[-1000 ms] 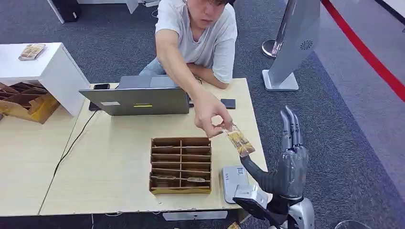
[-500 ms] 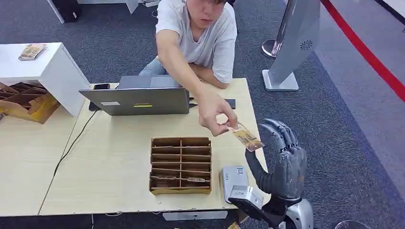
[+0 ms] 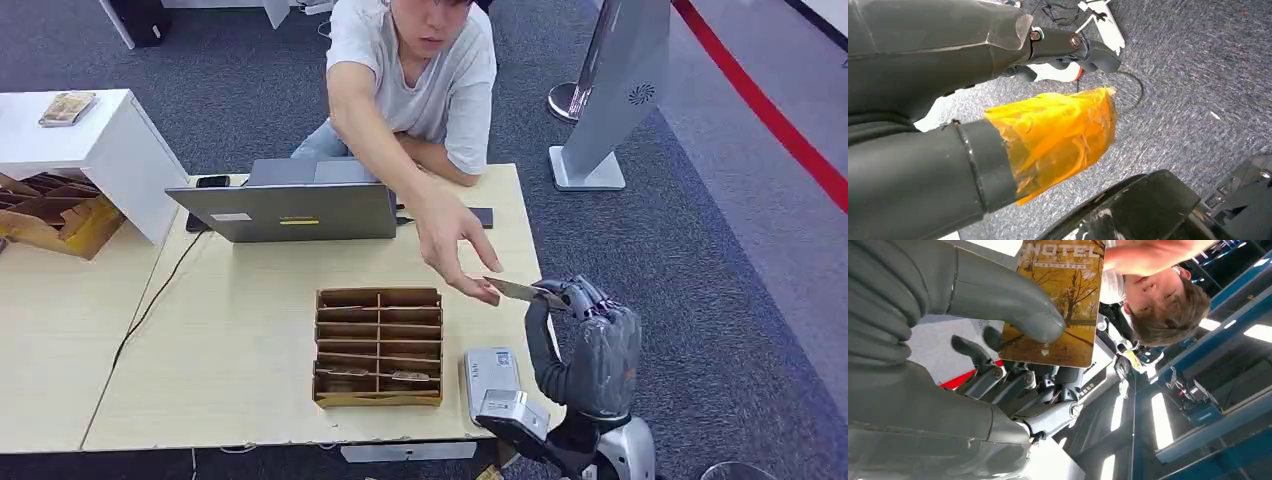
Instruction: Pass the card to the sensor for recognition and then transmit it.
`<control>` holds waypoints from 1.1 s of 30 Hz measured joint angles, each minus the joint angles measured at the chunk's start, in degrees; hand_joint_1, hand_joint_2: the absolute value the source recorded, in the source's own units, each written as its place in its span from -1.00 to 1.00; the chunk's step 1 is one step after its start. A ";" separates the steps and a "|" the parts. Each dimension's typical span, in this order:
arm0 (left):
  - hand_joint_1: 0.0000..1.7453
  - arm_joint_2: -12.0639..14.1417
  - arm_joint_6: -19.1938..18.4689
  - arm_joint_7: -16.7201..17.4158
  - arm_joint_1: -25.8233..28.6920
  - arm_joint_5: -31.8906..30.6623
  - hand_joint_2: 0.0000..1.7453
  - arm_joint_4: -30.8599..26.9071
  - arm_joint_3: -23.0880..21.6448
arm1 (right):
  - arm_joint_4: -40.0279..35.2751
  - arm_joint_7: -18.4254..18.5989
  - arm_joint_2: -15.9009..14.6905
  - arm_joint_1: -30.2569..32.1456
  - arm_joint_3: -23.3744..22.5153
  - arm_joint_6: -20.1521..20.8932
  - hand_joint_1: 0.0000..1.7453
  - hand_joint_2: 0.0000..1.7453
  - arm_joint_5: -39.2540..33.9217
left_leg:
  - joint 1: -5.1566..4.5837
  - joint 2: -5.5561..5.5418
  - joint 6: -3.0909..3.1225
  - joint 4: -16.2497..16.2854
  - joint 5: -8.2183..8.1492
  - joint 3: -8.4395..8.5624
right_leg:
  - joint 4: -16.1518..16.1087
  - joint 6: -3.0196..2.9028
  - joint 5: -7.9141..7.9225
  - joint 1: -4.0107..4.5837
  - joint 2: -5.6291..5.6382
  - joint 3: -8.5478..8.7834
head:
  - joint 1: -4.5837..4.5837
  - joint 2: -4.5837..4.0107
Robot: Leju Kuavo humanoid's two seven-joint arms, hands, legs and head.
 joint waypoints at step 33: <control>-1.00 -0.07 0.02 -0.35 0.01 -0.30 -1.00 0.00 0.00 | -0.15 -6.38 -0.39 0.21 -0.72 18.26 1.00 1.00 -30.87 | 0.00 0.00 0.00 0.00 0.00 0.00 | 0.00 0.00 0.00 0.00 0.00 0.00 | 0.00 0.00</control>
